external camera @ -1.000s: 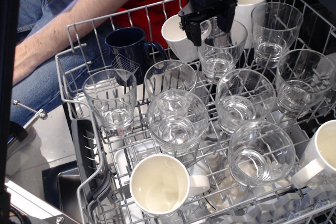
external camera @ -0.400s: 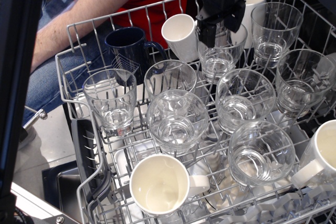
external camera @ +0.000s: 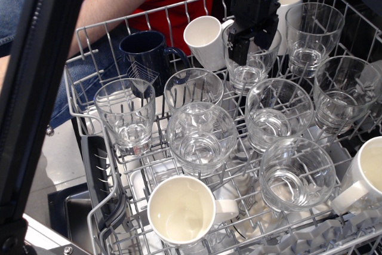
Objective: Pick up glass cup
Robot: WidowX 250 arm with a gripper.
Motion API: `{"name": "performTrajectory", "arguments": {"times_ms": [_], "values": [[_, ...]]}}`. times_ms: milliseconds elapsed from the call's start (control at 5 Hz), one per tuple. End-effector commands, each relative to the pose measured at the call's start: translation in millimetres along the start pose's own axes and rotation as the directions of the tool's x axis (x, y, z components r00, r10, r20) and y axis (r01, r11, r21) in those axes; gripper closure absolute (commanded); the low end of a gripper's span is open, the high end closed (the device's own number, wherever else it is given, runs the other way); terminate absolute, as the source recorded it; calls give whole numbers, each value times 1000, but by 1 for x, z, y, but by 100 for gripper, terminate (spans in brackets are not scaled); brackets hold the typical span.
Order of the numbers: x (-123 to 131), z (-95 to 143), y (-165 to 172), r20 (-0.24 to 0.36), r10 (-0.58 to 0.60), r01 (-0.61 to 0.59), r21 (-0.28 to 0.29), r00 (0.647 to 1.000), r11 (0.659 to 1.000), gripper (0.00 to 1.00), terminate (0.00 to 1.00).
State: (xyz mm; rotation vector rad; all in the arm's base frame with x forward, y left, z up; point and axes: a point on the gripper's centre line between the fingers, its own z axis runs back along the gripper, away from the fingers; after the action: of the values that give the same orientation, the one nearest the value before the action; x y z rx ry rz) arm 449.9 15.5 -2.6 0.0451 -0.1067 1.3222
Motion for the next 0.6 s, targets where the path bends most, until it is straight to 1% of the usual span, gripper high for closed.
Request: {"name": "performTrajectory", "arguments": {"times_ms": [0, 200, 400], "values": [[23, 5, -12, -14, 62, -62, -55, 998, 997, 0, 0], [29, -3, -16, -57, 55, -57, -47, 997, 997, 100, 0], [28, -8, -14, -69, 56, -60, -58, 996, 997, 100, 0]]}}
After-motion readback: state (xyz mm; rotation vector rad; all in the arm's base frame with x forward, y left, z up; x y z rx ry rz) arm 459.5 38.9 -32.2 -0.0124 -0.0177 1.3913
